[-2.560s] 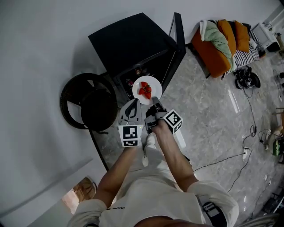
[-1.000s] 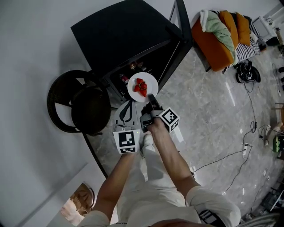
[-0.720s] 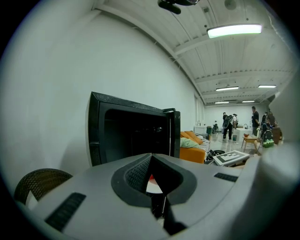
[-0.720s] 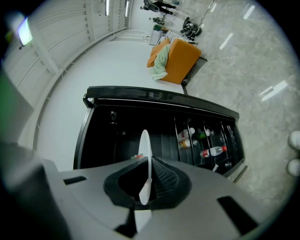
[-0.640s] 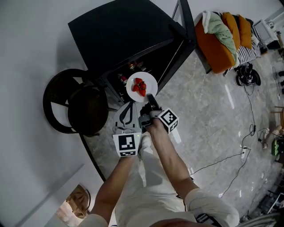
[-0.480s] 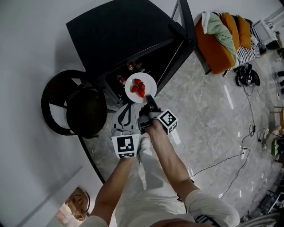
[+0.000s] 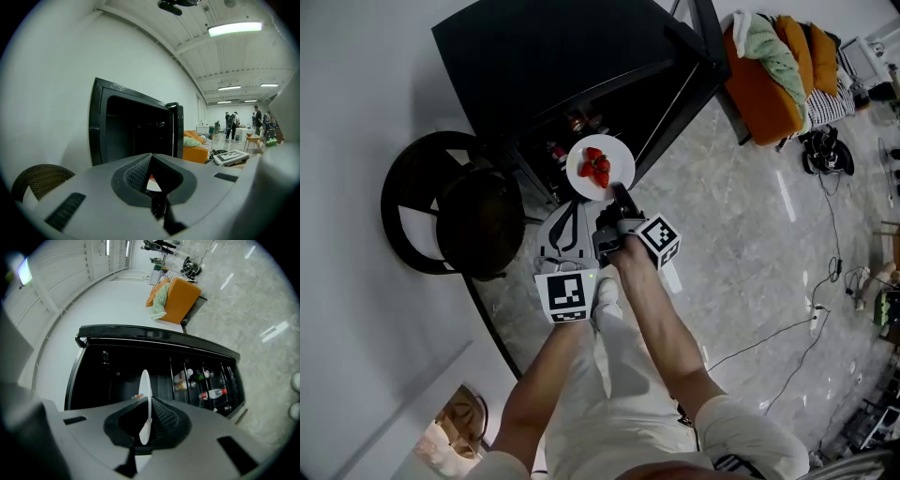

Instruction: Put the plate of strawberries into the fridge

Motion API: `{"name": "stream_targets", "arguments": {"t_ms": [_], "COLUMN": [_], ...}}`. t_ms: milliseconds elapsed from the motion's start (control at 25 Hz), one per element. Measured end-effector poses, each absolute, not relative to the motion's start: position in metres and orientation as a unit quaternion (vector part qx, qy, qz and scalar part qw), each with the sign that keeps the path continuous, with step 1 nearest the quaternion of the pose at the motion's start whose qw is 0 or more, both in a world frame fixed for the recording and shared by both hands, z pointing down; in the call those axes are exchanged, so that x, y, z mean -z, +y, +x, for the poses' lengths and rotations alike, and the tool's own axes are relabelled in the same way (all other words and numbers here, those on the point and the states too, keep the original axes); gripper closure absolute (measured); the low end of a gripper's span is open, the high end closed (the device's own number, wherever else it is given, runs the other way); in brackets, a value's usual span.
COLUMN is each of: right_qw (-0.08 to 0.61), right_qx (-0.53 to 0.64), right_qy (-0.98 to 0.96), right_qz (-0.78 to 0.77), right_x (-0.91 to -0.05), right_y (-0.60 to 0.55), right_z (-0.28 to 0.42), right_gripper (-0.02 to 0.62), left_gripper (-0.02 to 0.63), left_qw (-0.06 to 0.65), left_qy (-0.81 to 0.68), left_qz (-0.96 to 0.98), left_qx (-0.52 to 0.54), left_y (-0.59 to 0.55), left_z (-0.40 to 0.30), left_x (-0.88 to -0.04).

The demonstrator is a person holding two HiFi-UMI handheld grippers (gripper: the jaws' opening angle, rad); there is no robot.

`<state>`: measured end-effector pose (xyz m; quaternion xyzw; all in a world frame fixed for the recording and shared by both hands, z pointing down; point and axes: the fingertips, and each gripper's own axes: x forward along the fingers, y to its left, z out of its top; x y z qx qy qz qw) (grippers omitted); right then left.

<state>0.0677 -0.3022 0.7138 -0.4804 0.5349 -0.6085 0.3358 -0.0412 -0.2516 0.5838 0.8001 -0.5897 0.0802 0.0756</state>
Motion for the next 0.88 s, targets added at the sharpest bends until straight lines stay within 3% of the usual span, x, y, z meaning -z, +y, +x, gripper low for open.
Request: {"name": "stream_targets", "arguments": {"t_ms": [880], "right_qw": [0.289], "right_qx": [0.615], "right_qy": [0.539], "right_qz": [-0.498], "right_x": [-0.777], "right_y": [-0.355], "right_z": [0.058], "right_gripper": [0.575], "left_gripper": [0.604], "left_qw": [0.072], "left_qy": [-0.578], "left_qz": [0.808], "left_qx": [-0.093], "left_y": [-0.255], "left_z": [-0.031], "left_x": [-0.593]}}
